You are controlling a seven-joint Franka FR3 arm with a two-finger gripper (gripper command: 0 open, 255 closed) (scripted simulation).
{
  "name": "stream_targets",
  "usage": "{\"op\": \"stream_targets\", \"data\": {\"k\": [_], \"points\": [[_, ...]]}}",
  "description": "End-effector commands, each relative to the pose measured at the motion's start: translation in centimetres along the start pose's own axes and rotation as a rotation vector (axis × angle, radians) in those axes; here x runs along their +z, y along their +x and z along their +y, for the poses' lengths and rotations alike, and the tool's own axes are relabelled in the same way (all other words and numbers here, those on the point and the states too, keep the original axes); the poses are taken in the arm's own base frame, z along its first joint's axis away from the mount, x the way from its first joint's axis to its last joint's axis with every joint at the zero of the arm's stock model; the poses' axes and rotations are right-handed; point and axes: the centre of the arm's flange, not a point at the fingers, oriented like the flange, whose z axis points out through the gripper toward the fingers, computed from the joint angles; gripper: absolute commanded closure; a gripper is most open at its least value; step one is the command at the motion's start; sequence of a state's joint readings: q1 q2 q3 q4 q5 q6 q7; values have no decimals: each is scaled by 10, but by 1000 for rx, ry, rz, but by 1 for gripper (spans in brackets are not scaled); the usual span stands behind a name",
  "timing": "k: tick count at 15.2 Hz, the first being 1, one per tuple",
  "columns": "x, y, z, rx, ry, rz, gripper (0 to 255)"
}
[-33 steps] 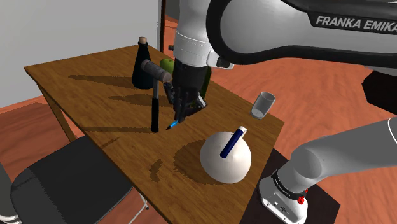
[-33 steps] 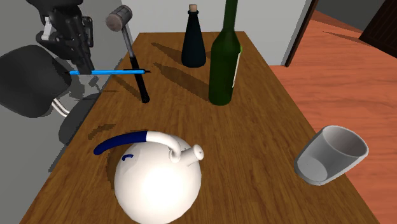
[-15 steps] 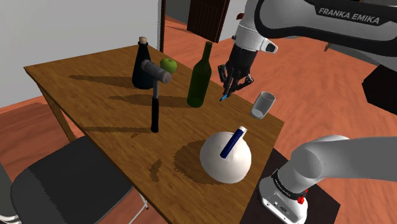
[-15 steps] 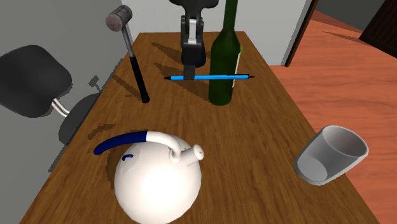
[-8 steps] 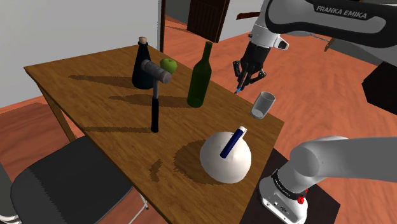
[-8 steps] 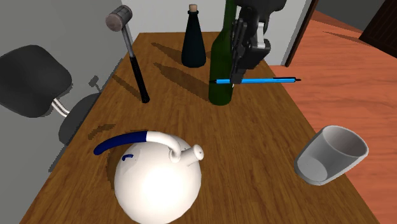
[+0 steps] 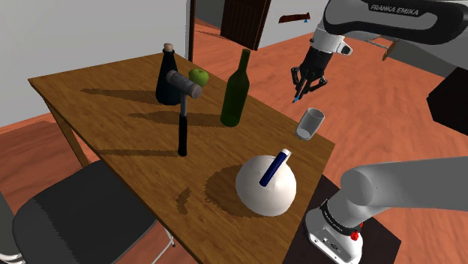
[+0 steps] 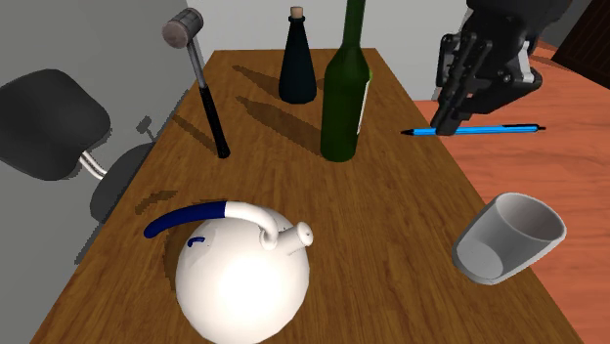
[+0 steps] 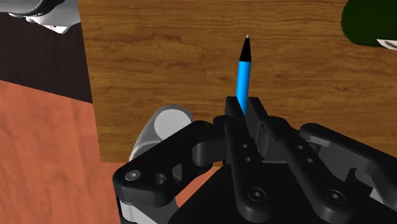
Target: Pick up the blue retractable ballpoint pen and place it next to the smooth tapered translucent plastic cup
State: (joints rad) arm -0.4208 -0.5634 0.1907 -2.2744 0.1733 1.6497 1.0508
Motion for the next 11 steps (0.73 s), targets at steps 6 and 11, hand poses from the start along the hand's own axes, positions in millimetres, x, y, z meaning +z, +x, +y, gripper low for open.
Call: {"op": "stream_targets", "data": {"k": [6, 11], "points": [[15, 46, 6, -1, 0, 1, 255], [41, 48, 5, -1, 0, 1, 255]]}}
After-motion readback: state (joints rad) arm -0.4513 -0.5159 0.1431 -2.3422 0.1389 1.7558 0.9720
